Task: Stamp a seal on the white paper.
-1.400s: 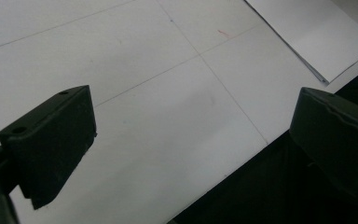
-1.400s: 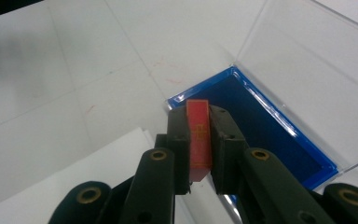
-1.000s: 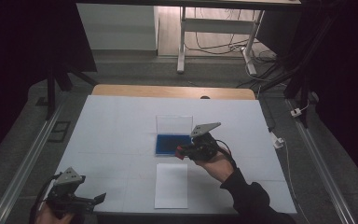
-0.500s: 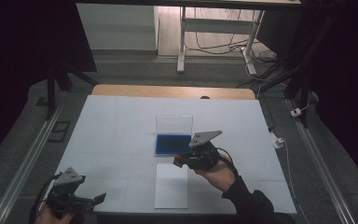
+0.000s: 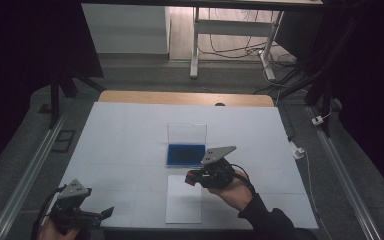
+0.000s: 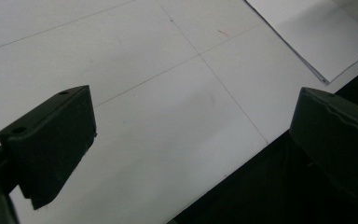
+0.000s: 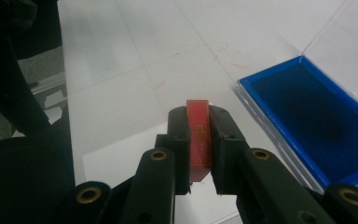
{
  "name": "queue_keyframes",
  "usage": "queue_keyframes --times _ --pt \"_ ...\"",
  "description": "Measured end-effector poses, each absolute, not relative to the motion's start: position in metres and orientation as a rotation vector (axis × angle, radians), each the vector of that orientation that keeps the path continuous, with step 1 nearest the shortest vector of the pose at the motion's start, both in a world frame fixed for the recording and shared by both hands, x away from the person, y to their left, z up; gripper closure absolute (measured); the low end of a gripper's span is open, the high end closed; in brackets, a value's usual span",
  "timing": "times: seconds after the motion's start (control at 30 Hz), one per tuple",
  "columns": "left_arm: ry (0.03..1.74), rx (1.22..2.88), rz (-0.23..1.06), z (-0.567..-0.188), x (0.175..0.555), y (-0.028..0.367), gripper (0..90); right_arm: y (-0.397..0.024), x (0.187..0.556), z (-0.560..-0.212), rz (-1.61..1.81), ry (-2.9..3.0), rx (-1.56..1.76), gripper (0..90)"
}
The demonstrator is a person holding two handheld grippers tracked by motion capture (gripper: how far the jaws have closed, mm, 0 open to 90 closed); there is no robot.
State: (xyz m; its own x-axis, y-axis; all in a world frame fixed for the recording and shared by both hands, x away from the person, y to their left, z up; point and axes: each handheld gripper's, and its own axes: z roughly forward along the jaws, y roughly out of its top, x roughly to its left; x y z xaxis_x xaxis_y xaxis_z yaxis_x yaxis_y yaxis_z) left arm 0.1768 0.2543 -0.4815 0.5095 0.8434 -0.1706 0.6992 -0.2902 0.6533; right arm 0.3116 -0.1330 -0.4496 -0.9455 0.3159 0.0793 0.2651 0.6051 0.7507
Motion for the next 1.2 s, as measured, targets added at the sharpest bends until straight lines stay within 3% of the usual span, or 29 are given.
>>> queue_keyframes --times 1.2 --pt "1.254 2.065 0.265 -0.482 0.177 0.255 0.9 -0.105 0.302 -0.493 1.117 2.858 0.354 79.8"
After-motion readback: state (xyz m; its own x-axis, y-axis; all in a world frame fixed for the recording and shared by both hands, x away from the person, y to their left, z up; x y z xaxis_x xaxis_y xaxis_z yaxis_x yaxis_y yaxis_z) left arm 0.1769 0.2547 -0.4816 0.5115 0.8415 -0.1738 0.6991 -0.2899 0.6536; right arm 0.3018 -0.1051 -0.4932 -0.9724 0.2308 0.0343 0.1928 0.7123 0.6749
